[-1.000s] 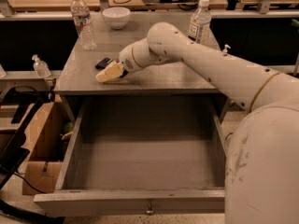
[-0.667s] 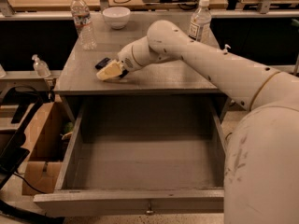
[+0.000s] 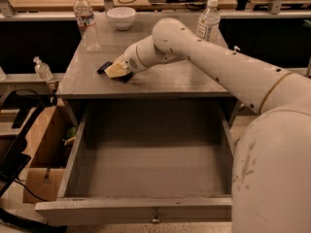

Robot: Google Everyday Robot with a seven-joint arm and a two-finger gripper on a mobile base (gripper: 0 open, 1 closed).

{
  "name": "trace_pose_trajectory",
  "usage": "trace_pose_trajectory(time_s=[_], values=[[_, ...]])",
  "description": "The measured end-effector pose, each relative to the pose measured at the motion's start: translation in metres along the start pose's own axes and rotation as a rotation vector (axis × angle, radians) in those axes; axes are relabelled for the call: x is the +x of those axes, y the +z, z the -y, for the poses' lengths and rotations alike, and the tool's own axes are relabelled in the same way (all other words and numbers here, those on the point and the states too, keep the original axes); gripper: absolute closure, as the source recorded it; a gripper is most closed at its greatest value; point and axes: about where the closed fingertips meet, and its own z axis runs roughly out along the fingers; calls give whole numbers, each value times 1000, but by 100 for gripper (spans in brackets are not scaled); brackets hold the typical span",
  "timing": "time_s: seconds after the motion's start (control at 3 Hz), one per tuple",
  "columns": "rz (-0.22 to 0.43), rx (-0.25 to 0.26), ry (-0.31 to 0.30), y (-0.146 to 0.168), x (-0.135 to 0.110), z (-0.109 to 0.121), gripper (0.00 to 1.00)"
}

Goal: Place rxbar blueberry into top drawer

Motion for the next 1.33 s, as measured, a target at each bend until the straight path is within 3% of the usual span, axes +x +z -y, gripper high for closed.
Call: trace_pose_trajectory(time_s=[0.33,0.67,1.0,1.33], values=[[0,0,0,0,0,0,100],[0,52,-41,-35,-16,2,100],[23,117,-97,-95,-34,-10,100],[45,153,-113,-148,-27,-34,100]])
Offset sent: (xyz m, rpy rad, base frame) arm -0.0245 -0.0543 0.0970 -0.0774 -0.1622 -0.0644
